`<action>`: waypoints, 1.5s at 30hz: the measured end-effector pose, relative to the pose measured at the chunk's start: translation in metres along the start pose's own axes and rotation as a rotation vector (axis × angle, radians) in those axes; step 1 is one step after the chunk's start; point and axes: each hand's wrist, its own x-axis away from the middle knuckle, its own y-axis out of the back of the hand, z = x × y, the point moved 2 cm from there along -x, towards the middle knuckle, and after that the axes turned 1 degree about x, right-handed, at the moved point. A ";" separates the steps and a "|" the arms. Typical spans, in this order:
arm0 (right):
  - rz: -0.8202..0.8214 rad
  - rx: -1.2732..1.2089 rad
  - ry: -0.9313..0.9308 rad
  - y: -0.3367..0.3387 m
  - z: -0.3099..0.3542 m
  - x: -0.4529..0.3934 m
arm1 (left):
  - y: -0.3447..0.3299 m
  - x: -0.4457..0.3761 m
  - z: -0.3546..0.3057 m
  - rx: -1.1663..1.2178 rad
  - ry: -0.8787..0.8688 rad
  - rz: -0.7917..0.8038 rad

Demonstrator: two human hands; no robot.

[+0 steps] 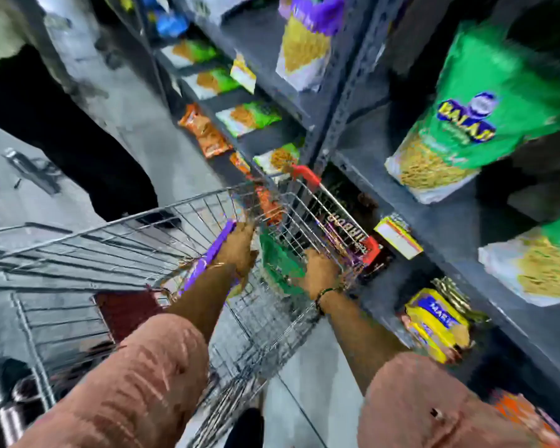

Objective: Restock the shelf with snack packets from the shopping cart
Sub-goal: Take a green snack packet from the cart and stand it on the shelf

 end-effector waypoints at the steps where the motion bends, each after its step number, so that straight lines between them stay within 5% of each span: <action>1: 0.046 0.048 -0.037 -0.008 -0.001 -0.008 | -0.006 -0.007 0.003 -0.021 -0.030 0.035; 10: -0.123 0.028 -0.178 -0.013 -0.026 -0.038 | -0.015 -0.050 0.006 0.213 -0.082 -0.020; 15: -0.336 -0.440 -0.123 0.040 -0.034 -0.034 | 0.011 -0.050 -0.019 0.552 -0.003 -0.123; 23: -0.679 -1.096 -0.098 0.120 -0.069 0.022 | 0.071 -0.026 -0.162 0.695 -0.286 -0.091; 27: -0.633 -1.380 -0.012 0.152 -0.087 0.044 | 0.098 -0.011 -0.245 0.745 -0.373 -0.048; 33: -0.444 -1.404 0.177 0.206 -0.104 0.107 | 0.155 0.021 -0.377 0.835 -0.617 -0.049; 45: -0.774 -1.414 0.557 0.348 -0.143 0.253 | 0.191 0.118 -0.547 1.091 -0.837 -0.022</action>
